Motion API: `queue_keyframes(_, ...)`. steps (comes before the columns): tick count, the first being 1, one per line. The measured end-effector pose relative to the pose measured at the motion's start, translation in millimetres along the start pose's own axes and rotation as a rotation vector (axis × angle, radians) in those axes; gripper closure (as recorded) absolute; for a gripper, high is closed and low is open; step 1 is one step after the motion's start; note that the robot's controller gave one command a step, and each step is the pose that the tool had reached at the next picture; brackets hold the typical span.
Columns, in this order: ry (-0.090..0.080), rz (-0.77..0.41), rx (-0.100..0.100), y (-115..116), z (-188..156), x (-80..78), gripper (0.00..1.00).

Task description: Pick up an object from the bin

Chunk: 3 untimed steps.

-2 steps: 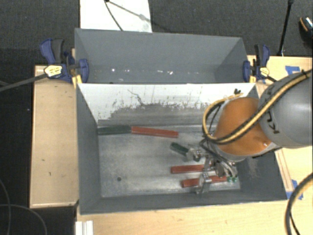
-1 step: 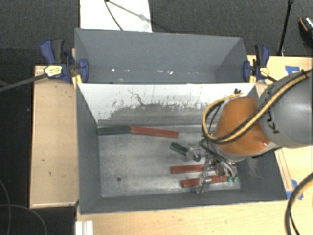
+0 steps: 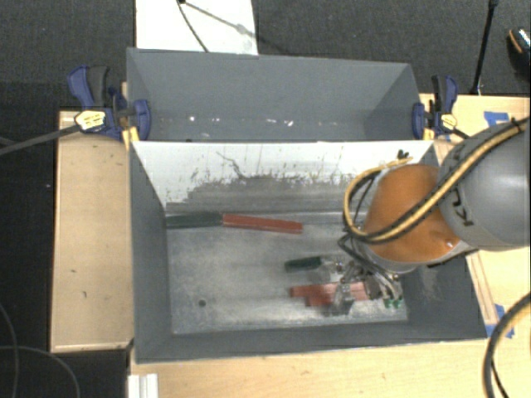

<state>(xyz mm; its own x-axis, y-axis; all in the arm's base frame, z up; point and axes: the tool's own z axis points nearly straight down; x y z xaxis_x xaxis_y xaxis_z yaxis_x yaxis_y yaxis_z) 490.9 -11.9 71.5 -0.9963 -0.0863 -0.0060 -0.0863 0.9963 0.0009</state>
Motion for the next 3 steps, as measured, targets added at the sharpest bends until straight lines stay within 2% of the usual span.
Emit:
queue_keyframes(1,-0.001,0.004,0.001,0,-53,-1.8,1.0)
queue_keyframes(2,0.0,0.008,0.001,0,-91,-3.7,1.0)
queue_keyframes(3,0.001,0.011,0.001,0,-98,-4.6,1.0)
